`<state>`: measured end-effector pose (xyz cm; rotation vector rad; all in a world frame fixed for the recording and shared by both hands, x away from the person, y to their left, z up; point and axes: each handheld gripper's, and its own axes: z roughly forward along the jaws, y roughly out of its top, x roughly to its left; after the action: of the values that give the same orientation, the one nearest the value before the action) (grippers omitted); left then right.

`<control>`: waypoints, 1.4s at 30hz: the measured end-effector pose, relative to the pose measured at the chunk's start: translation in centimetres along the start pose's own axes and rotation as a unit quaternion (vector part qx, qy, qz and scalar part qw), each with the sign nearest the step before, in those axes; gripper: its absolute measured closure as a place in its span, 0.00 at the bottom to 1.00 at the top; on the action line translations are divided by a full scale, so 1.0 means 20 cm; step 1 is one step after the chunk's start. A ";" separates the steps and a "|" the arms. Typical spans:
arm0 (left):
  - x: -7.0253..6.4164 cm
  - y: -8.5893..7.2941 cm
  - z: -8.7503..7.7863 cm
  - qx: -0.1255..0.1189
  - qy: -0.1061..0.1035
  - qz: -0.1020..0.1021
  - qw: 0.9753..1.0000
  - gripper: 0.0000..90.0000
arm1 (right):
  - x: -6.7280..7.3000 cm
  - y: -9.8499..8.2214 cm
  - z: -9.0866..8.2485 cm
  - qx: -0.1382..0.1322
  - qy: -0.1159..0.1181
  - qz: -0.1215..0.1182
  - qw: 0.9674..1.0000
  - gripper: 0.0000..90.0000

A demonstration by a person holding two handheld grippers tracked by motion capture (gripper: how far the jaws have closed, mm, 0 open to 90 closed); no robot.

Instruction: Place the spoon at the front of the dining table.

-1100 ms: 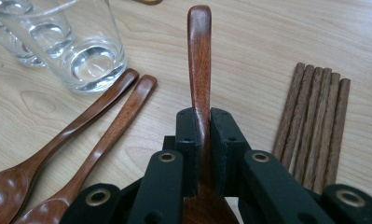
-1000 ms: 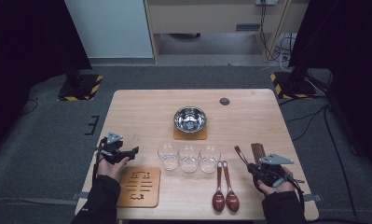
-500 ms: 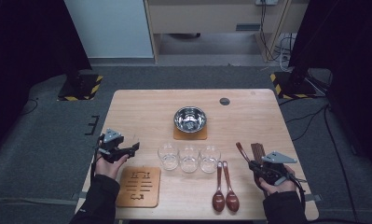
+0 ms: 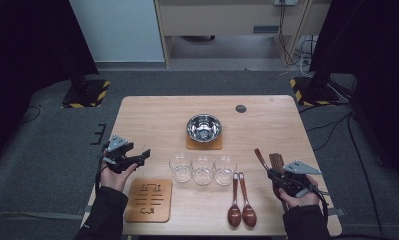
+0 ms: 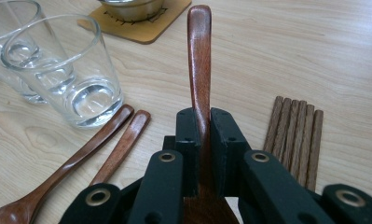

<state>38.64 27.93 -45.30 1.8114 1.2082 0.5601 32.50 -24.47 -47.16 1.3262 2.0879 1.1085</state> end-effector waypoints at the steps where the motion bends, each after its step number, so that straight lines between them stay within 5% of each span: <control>1: 0.00 0.00 0.00 -0.001 -0.001 0.000 1.000 0.26 | 0.00 0.00 0.00 -0.002 0.000 -0.002 1.000 0.91; 20: -0.04 0.07 -0.06 -0.022 -0.016 -0.004 1.000 0.26 | 0.00 0.04 -0.04 -0.026 -0.004 -0.002 1.000 0.91; 42: -0.16 0.15 -0.09 -0.037 -0.037 0.024 0.998 0.26 | 0.01 0.06 -0.05 -0.047 -0.004 -0.002 0.999 0.91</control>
<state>37.52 25.37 -41.62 1.7862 1.0839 0.5538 32.35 -24.43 -45.59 1.2794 2.0068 1.1821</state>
